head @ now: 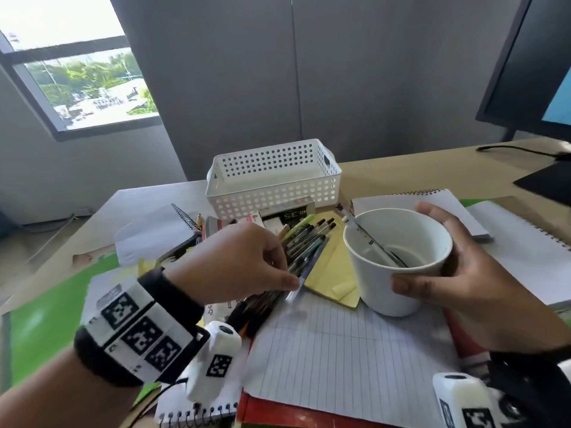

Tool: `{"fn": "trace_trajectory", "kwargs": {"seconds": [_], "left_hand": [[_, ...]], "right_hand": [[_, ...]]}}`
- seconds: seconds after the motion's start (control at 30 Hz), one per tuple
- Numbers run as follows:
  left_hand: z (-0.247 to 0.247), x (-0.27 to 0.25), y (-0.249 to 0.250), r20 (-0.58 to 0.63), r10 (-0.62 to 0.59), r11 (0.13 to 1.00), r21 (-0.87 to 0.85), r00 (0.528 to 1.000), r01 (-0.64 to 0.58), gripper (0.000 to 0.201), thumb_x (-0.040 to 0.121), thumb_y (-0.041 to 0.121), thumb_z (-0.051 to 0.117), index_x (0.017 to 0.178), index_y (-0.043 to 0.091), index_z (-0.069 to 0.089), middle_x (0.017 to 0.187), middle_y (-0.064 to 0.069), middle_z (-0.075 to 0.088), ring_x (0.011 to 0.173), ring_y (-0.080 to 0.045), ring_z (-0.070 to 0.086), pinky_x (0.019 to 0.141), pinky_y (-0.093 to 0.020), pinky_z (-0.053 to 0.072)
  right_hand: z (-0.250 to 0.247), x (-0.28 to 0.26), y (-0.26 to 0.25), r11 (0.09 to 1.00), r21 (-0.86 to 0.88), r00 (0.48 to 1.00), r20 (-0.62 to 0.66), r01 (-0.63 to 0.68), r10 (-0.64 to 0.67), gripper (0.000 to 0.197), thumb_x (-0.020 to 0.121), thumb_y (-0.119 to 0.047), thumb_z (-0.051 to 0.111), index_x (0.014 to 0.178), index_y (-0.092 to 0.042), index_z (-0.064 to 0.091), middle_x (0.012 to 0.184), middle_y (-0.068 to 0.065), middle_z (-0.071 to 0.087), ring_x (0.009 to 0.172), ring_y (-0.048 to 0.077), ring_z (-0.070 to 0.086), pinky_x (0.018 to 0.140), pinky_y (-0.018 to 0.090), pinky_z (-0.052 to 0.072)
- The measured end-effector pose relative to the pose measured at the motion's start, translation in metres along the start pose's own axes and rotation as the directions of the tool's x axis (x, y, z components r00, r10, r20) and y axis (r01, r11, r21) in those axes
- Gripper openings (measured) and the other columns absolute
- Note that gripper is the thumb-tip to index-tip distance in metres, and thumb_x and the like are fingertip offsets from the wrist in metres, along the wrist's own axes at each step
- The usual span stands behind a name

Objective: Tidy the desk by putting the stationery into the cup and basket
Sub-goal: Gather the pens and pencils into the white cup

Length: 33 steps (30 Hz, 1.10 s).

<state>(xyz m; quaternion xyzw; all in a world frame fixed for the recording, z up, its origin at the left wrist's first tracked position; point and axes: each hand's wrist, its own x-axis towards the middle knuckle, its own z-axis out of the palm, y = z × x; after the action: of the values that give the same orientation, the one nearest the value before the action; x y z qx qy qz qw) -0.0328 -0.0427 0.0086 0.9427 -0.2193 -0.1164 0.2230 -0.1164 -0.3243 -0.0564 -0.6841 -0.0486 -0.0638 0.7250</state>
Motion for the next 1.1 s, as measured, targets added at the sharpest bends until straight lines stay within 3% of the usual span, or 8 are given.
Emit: {"fn": "trace_trajectory", "kwargs": {"seconds": [0.17, 0.33, 0.43, 0.53, 0.7, 0.87, 1.0, 1.1], "left_hand": [[0.023, 0.014, 0.012, 0.098, -0.091, 0.950, 0.307, 0.991, 0.057, 0.040, 0.073, 0.064, 0.080, 0.080, 0.025, 0.073, 0.073, 0.009, 0.073, 0.068, -0.005, 0.069, 0.062, -0.024, 0.061], [0.023, 0.022, 0.014, 0.117, -0.073, 0.921, 0.390, 0.990, 0.022, 0.015, 0.082, 0.036, 0.072, 0.076, 0.022, 0.072, 0.070, 0.008, 0.072, 0.062, -0.004, 0.064, 0.050, -0.018, 0.049], [0.013, 0.018, 0.001, 0.135, -0.067, 0.965, 0.262, 0.989, 0.029, 0.013, 0.084, 0.029, 0.071, 0.076, 0.019, 0.070, 0.068, 0.006, 0.075, 0.056, -0.002, 0.066, 0.050, -0.015, 0.048], [-0.002, 0.012, -0.011, 0.160, -0.056, 0.984, -0.156, 0.985, 0.081, 0.016, 0.087, 0.018, 0.076, 0.077, 0.014, 0.064, 0.072, -0.004, 0.077, 0.067, -0.018, 0.076, 0.062, -0.027, 0.058], [-0.017, 0.000, 0.014, -0.032, 0.156, 0.695, -0.706, 0.987, -0.133, 0.015, 0.082, 0.018, 0.076, 0.089, 0.007, 0.070, 0.090, -0.014, 0.076, 0.082, -0.028, 0.072, 0.067, -0.027, 0.059], [0.008, 0.015, 0.050, -0.150, 0.264, 0.737, -0.606, 0.953, -0.299, 0.022, 0.081, 0.036, 0.084, 0.089, 0.017, 0.077, 0.083, -0.012, 0.069, 0.075, -0.022, 0.056, 0.072, -0.046, 0.051], [0.024, 0.020, 0.059, -0.181, 0.261, 0.899, -0.312, 0.948, -0.307, 0.023, 0.083, 0.040, 0.081, 0.105, 0.036, 0.078, 0.076, 0.013, 0.066, 0.068, 0.000, 0.057, 0.067, -0.020, 0.049], [0.018, 0.019, 0.048, -0.163, 0.269, 0.871, -0.380, 0.949, -0.313, 0.019, 0.088, 0.030, 0.079, 0.107, 0.031, 0.077, 0.080, 0.005, 0.071, 0.069, -0.007, 0.061, 0.066, -0.019, 0.052]], "right_hand": [[0.001, -0.004, 0.002, 1.000, -0.002, 1.000, -0.005, 0.007, -0.007, 0.120, 0.033, -0.047, 0.102, 0.138, -0.055, 0.044, 0.129, -0.011, 0.067, 0.120, 0.009, 0.064, 0.088, 0.015, 0.054], [0.002, -0.002, 0.002, 1.000, 0.001, 0.999, -0.026, 0.019, -0.019, 0.120, 0.034, -0.048, 0.102, 0.139, -0.054, 0.044, 0.129, -0.009, 0.067, 0.121, 0.011, 0.064, 0.095, 0.029, 0.053], [0.001, -0.002, 0.004, 1.000, -0.001, 0.999, -0.028, 0.015, -0.015, 0.118, 0.036, -0.046, 0.102, 0.139, -0.054, 0.044, 0.131, -0.008, 0.066, 0.123, 0.012, 0.063, 0.099, 0.032, 0.050], [0.002, -0.001, 0.004, 1.000, 0.004, 1.000, -0.017, 0.013, -0.013, 0.118, 0.035, -0.044, 0.103, 0.139, -0.053, 0.046, 0.130, -0.007, 0.067, 0.122, 0.013, 0.064, 0.091, 0.022, 0.055], [0.003, -0.002, 0.003, 1.000, 0.009, 1.000, -0.021, 0.001, -0.001, 0.119, 0.037, -0.041, 0.103, 0.140, -0.051, 0.045, 0.130, -0.006, 0.067, 0.121, 0.013, 0.065, 0.088, 0.017, 0.054], [0.006, -0.003, 0.001, 1.000, -0.005, 0.999, -0.050, 0.007, -0.007, 0.111, 0.050, -0.022, 0.092, 0.144, -0.043, 0.040, 0.127, -0.008, 0.068, 0.119, 0.011, 0.065, 0.088, 0.024, 0.056], [0.007, -0.003, -0.001, 1.000, -0.003, 1.000, -0.026, 0.007, -0.007, 0.109, 0.056, -0.013, 0.091, 0.147, -0.042, 0.037, 0.129, -0.003, 0.067, 0.120, 0.017, 0.065, 0.096, 0.039, 0.053], [0.004, -0.006, 0.000, 0.999, -0.036, 1.000, -0.011, 0.002, -0.002, 0.113, 0.055, -0.025, 0.096, 0.146, -0.050, 0.035, 0.131, -0.007, 0.067, 0.121, 0.015, 0.065, 0.098, 0.038, 0.054]]}}
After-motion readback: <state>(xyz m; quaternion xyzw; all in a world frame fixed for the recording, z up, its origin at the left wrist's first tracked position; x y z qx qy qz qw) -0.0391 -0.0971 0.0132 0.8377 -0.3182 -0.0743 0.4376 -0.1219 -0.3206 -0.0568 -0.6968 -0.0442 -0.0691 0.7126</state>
